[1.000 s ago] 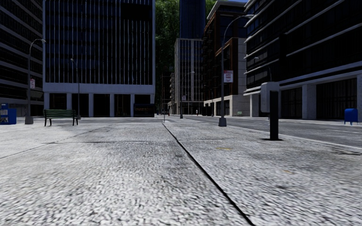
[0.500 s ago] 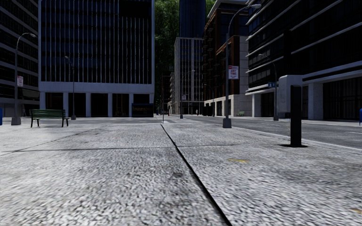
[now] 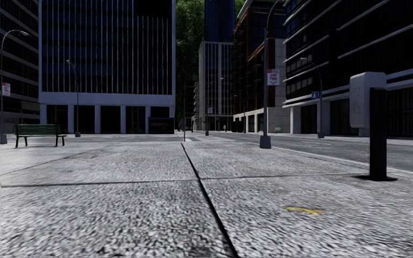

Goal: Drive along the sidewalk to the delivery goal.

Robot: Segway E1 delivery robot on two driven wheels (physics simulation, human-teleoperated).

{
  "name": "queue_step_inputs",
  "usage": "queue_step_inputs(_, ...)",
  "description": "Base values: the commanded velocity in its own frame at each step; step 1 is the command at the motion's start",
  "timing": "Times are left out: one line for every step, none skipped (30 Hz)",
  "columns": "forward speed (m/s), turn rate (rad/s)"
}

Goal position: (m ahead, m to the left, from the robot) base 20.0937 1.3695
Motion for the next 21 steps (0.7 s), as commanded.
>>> queue_step_inputs(2.00, 0.00)
queue_step_inputs(2.00, 0.00)
queue_step_inputs(2.00, 0.00)
queue_step_inputs(2.00, 0.00)
queue_step_inputs(2.00, 0.00)
queue_step_inputs(2.00, 0.00)
queue_step_inputs(2.00, 0.00)
queue_step_inputs(2.00, 0.00)
queue_step_inputs(2.00, 0.00)
queue_step_inputs(2.00, 0.00)
queue_step_inputs(2.00, 0.00)
queue_step_inputs(2.00, 0.00)
queue_step_inputs(2.00, 0.00)
queue_step_inputs(2.00, 0.00)
queue_step_inputs(2.00, 0.00)
queue_step_inputs(2.00, 0.00)
queue_step_inputs(2.00, 0.00)
queue_step_inputs(2.00, 0.00)
queue_step_inputs(2.00, 0.00)
queue_step_inputs(2.00, 0.00)
queue_step_inputs(2.00, 0.00)
